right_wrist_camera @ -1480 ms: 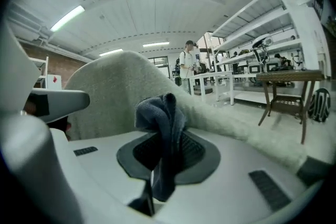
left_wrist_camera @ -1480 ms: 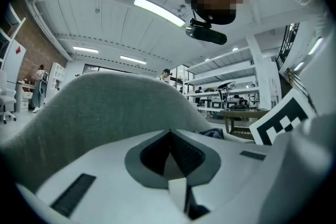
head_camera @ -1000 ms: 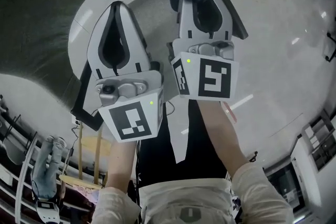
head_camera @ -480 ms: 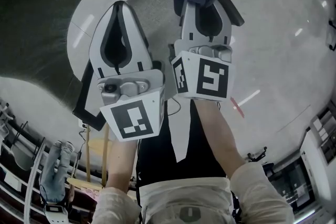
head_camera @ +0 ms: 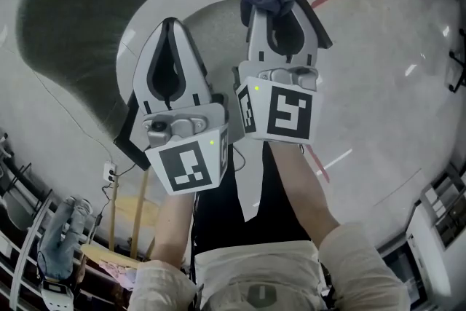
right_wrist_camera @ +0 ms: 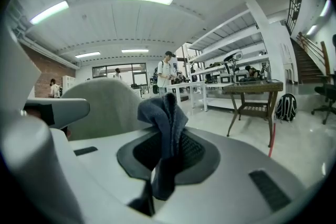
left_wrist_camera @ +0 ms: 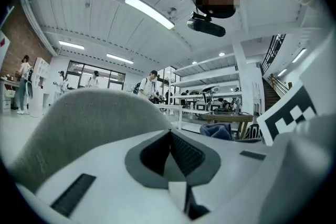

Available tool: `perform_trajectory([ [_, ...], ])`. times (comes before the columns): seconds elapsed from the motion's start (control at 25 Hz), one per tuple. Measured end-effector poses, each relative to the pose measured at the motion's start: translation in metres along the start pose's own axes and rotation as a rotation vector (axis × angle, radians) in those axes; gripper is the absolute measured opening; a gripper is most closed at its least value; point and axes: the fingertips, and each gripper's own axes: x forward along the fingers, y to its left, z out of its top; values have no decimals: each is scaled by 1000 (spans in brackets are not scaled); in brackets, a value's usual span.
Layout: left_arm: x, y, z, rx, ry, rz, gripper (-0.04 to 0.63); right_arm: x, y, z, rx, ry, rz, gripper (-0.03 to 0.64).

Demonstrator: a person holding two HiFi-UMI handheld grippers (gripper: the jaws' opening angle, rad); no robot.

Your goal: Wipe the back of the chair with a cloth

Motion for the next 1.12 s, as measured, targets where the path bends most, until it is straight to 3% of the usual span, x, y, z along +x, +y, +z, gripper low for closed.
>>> perform_trajectory([
  [0.2,-12,39,86,3,-40,103,14,-3,55,95,-16,-52,130,58],
  [0.36,-28,35,172,1,-115,186,14,-22,75,179,-57,-95,272,58],
  [0.64,-117,51,310,64,-221,341,14,-89,127,288,-176,-158,454,58],
  [0.76,-144,36,329,101,-230,353,15,-117,129,303,-170,-125,539,58],
  [0.88,-174,30,320,93,-195,397,14,-144,132,305,-163,-91,611,58],
  [1.12,-198,18,309,83,-162,452,14,-168,121,292,-131,-31,674,58],
])
